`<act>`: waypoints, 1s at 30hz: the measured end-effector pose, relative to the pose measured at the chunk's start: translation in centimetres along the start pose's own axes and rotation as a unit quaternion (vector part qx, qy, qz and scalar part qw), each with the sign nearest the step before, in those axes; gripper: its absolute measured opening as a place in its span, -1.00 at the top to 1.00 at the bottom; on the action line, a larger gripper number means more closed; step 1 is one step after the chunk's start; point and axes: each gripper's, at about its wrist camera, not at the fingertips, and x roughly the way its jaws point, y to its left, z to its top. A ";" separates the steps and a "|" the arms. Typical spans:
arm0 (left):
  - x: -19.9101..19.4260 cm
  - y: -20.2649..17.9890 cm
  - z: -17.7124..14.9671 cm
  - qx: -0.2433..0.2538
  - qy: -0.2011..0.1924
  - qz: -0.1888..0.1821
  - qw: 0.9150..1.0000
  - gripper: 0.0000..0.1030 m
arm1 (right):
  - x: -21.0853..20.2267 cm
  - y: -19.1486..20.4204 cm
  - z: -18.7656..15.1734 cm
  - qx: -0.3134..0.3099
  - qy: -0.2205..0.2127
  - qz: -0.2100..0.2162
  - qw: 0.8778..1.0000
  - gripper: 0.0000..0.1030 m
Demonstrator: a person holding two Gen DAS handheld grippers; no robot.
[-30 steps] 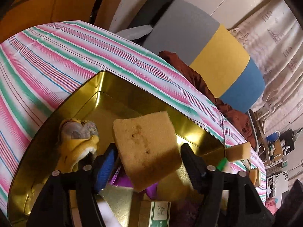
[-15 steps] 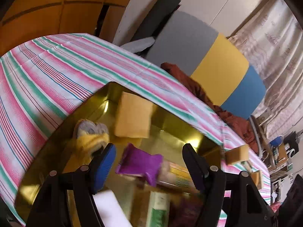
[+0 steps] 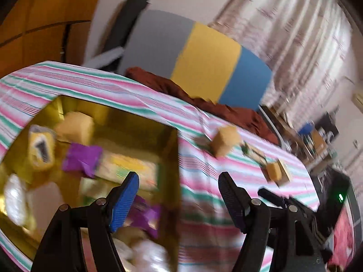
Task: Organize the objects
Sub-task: 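Open the left gripper over the tray while the right gripper releases the WEIDAN packet, then grasp a yellow sponge block with the right gripper while left grasps another sponge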
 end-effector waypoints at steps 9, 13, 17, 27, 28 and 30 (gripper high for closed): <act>2.6 -6.1 -4.4 0.062 0.072 -0.030 0.995 -0.42 | -0.4 -11.1 -3.0 0.049 0.032 -0.092 0.994 -0.33; 3.4 -7.7 -6.0 0.077 0.095 -0.033 0.992 -0.43 | -0.2 -16.6 -3.3 0.087 0.035 -0.134 0.987 -0.35; 3.9 -8.5 -6.9 0.087 0.110 -0.029 0.990 -0.43 | 0.2 -20.9 -3.3 0.119 0.028 -0.151 0.981 -0.45; 4.4 -9.1 -7.2 0.091 0.114 -0.014 0.989 -0.43 | 3.0 -25.2 -1.0 0.128 0.017 -0.179 0.975 -0.49; 4.5 -9.2 -7.1 0.092 0.114 -0.013 0.989 -0.43 | 3.3 -25.7 -0.9 0.130 0.016 -0.182 0.975 -0.49; 4.6 -9.3 -6.9 0.093 0.114 -0.011 0.989 -0.43 | 3.7 -26.3 -0.7 0.133 0.015 -0.186 0.973 -0.49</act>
